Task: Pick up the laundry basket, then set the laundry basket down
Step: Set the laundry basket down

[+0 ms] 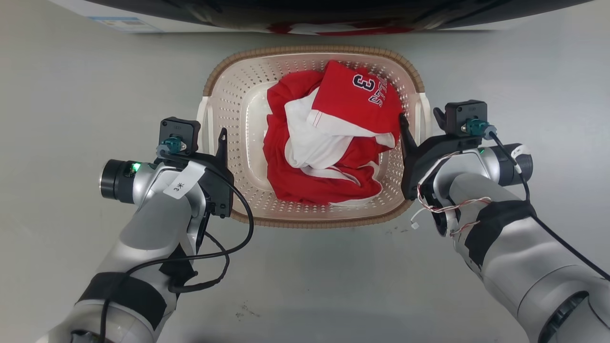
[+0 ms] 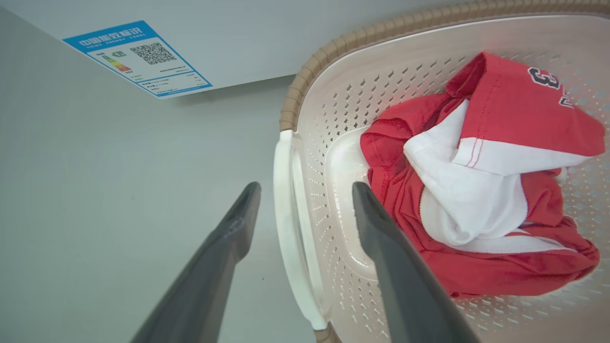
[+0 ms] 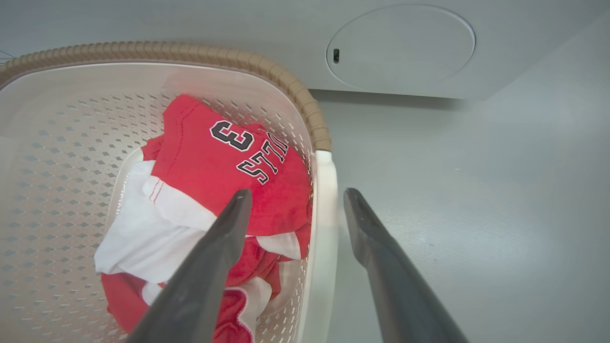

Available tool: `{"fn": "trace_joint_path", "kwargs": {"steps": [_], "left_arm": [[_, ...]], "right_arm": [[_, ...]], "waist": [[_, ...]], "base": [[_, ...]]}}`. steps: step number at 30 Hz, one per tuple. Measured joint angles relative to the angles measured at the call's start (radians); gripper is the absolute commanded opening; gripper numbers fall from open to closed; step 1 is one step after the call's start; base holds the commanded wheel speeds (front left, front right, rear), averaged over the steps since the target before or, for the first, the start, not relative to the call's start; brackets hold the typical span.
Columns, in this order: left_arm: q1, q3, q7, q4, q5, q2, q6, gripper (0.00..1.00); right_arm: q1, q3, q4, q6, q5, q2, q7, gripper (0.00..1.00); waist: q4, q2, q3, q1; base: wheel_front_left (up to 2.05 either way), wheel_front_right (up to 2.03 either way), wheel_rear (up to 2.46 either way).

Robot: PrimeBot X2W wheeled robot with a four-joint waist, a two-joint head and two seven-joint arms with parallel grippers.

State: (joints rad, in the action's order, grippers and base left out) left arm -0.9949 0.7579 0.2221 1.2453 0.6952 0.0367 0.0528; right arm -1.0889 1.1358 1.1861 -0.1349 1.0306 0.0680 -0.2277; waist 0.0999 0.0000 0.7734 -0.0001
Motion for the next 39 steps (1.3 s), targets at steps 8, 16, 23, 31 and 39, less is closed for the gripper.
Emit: {"fn": "trace_joint_path", "kwargs": {"steps": [8,16,23,31,39], "left_arm": [[0.014,-0.003,0.010,0.004,0.007,0.000,-0.001,1.00],[0.040,-0.005,0.019,0.007,0.007,0.000,-0.010,1.00],[0.072,-0.027,0.027,-0.004,0.032,0.000,-0.019,1.00],[0.149,-0.068,0.028,-0.065,0.039,0.017,-0.010,1.00],[0.256,-0.123,0.028,-0.156,0.040,0.039,0.019,1.00]], "right_arm": [[0.037,-0.001,0.009,0.000,0.010,-0.002,-0.002,1.00],[0.039,-0.002,-0.013,0.000,0.012,-0.002,-0.012,1.00],[0.065,-0.019,-0.018,0.000,0.012,-0.004,-0.021,1.00],[0.092,-0.069,-0.054,0.004,0.012,-0.005,-0.021,1.00],[0.161,-0.124,-0.114,0.009,-0.016,0.008,-0.021,1.00]], "waist": [[-0.007,0.0000,-0.046,0.0000],[-0.015,0.0000,-0.107,0.0000],[-0.021,0.0000,-0.183,0.0000],[-0.030,-0.0001,-0.291,-0.0001],[-0.041,-0.0001,-0.407,0.0000]], "base": [[0.00,0.00,0.00],[0.00,0.00,0.00],[0.00,0.00,0.00],[0.00,0.00,0.00],[0.00,0.00,0.00]]}}
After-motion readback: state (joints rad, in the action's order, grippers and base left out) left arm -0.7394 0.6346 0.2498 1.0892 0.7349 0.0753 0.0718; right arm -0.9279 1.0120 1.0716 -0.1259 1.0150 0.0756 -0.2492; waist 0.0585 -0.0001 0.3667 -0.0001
